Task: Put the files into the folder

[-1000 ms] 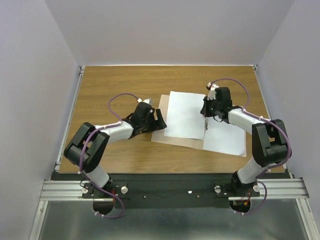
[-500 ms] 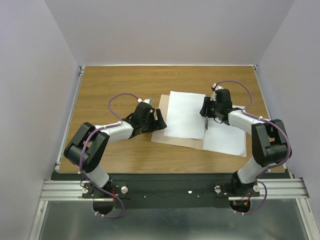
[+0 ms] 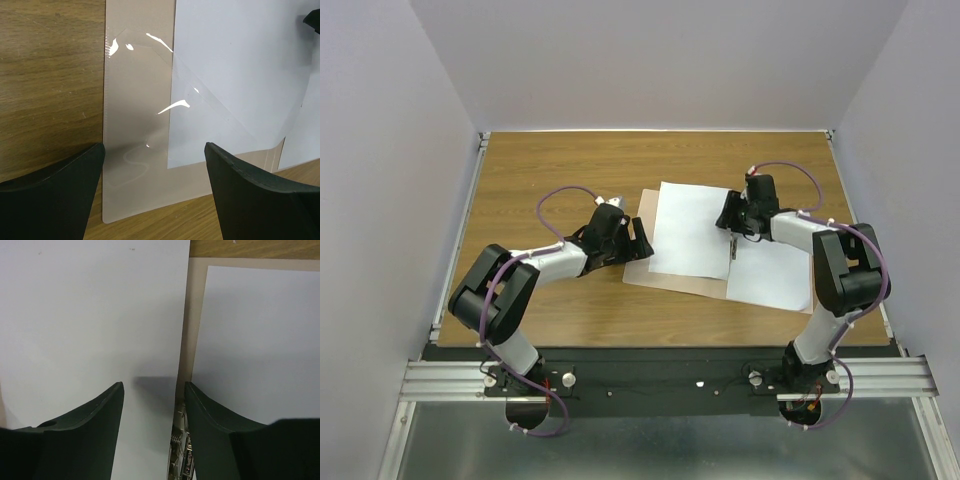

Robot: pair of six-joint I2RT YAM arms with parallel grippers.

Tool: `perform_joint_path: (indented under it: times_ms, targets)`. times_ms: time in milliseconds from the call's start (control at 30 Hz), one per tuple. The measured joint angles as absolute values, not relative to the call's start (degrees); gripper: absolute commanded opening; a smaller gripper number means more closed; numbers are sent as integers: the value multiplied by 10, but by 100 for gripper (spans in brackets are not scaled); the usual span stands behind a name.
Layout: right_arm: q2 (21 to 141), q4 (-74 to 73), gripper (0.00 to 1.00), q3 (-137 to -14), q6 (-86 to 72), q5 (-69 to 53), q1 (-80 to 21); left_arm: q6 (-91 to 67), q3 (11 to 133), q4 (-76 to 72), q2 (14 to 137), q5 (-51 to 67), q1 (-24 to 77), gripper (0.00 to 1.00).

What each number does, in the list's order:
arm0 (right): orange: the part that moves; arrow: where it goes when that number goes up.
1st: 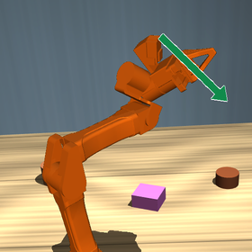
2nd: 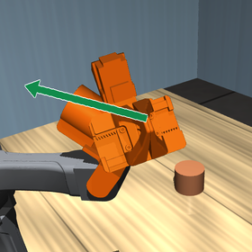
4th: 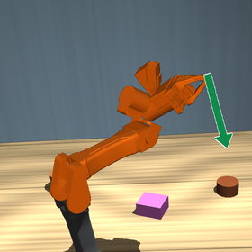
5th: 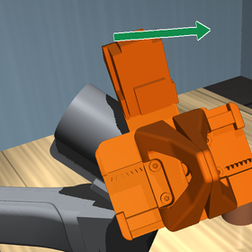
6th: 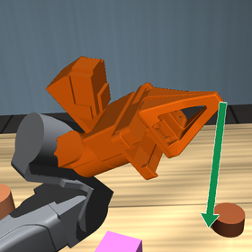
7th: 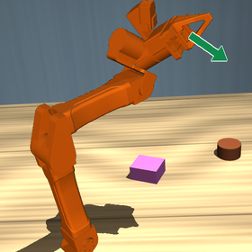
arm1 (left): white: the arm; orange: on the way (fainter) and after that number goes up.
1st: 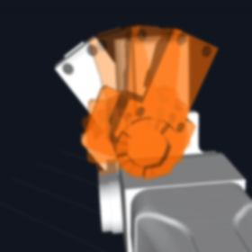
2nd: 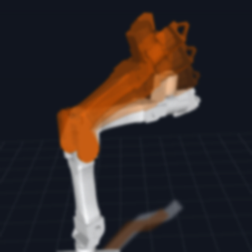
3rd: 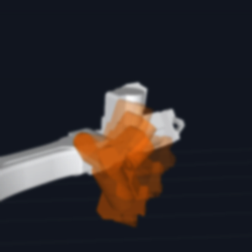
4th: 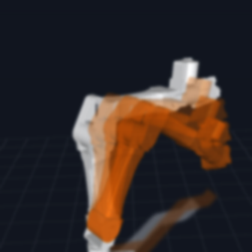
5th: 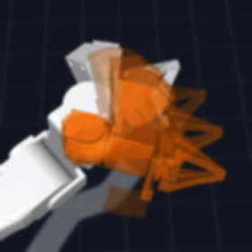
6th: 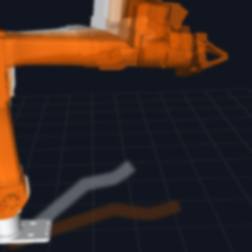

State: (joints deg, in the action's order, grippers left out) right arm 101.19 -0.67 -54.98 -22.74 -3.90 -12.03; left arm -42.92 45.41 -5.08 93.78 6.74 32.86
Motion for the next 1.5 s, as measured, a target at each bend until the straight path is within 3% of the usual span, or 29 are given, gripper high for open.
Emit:
perform_joint_path:
  times_ms: [233,533,1500]
  targets:
    - [1014,-18,43,-554,-238,-50,-120,-430,455,-51,938,68,329,92]
    - [1016,-28,1,-554,-248,-52,-113,-431,455,-50,938,67,329,92]
    - [956,81,1,-484,-240,-154,-117,-436,452,-54,937,67,329,92]
